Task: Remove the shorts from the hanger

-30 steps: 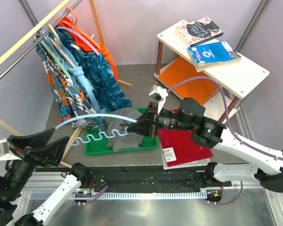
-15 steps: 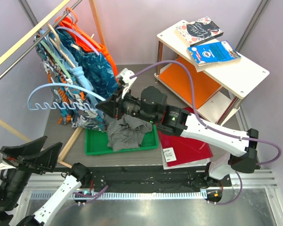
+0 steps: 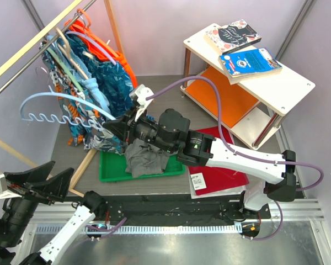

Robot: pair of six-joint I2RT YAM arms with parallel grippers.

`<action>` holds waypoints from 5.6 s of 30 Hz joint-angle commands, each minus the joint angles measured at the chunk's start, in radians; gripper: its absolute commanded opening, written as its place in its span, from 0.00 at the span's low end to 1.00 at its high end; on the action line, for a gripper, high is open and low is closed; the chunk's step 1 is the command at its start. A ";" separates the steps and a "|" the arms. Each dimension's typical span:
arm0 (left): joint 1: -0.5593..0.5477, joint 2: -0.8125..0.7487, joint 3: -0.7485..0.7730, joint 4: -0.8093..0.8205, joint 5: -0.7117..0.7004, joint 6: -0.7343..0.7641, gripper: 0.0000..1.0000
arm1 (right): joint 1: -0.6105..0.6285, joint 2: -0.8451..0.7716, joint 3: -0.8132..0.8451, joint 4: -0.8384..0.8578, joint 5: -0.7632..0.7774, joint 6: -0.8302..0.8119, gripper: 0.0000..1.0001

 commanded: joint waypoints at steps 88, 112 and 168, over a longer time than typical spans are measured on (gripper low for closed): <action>-0.003 -0.046 0.056 0.072 0.032 0.038 0.86 | -0.105 0.196 0.264 -0.051 0.005 0.056 0.42; -0.012 -0.046 0.102 0.037 0.012 0.041 0.86 | -0.119 0.503 0.572 -0.103 0.057 0.013 0.35; -0.023 -0.058 0.062 0.046 0.000 0.000 0.86 | -0.139 0.400 0.424 -0.114 -0.187 -0.087 0.37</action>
